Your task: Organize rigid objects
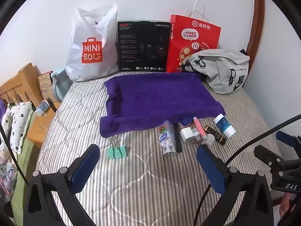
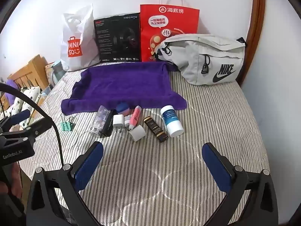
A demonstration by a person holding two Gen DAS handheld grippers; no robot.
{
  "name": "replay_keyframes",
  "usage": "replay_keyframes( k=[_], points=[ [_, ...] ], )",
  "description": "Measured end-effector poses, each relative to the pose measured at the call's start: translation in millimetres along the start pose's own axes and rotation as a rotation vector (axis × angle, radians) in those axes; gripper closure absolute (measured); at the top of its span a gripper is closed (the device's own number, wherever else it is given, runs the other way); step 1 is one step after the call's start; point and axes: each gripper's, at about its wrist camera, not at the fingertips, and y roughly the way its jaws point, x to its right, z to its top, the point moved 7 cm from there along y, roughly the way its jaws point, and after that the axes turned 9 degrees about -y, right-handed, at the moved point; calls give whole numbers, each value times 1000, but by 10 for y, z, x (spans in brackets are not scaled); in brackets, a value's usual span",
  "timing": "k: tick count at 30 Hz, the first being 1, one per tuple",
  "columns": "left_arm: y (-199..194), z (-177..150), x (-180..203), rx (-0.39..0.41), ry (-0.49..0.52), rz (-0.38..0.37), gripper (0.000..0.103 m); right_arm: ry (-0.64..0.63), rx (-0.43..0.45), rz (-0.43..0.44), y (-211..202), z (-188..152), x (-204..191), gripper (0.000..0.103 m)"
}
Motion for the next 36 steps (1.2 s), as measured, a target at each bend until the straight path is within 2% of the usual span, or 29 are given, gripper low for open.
replay_keyframes(
  k=[4, 36],
  points=[
    [-6, 17, -33, 12, 4, 18, 0, -1, 1, 2, -5, -2, -1, 0],
    [-29, -7, -51, 14, 10, 24, 0, 6, -10, -7, -16, -3, -4, 0]
  ],
)
